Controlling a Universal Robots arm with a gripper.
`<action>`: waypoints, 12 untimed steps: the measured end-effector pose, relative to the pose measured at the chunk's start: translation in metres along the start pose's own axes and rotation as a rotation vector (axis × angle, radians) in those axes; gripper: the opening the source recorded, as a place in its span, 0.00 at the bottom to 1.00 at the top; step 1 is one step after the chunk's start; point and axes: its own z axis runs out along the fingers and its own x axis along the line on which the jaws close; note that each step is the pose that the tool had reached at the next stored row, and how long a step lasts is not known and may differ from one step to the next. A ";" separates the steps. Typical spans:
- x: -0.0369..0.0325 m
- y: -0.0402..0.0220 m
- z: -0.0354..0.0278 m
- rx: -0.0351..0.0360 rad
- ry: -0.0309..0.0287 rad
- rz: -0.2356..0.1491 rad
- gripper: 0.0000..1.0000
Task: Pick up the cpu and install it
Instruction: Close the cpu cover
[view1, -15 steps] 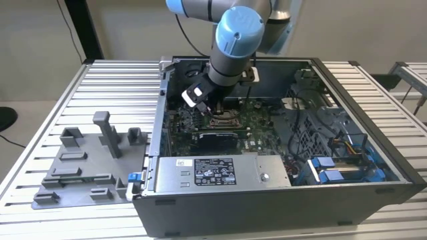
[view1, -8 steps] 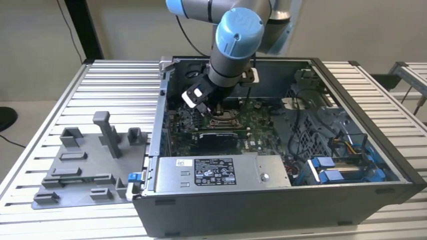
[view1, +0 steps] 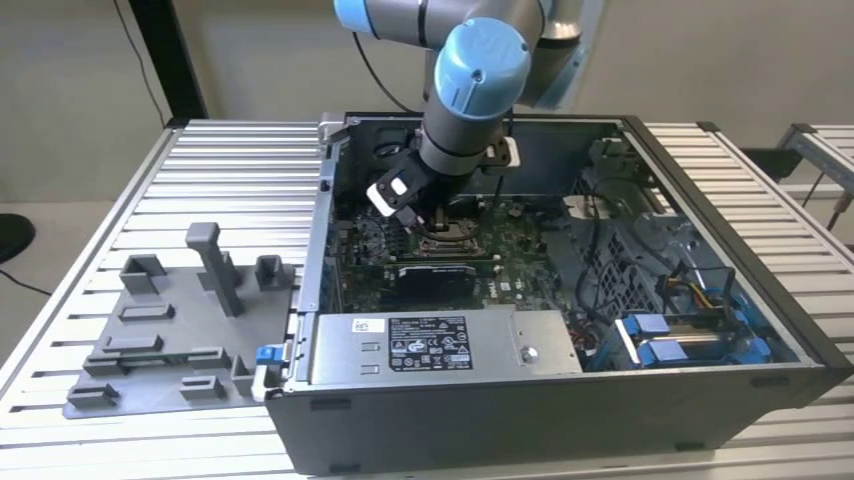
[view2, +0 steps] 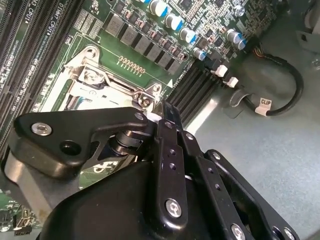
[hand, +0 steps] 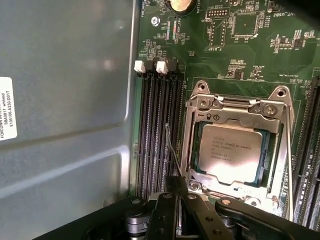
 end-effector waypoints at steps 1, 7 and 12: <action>0.0000 0.0004 0.0002 0.0001 0.0000 0.000 0.00; -0.0008 0.0044 0.0015 0.0000 -0.0001 0.000 0.00; -0.0015 0.0084 0.0020 0.0001 -0.0002 0.000 0.00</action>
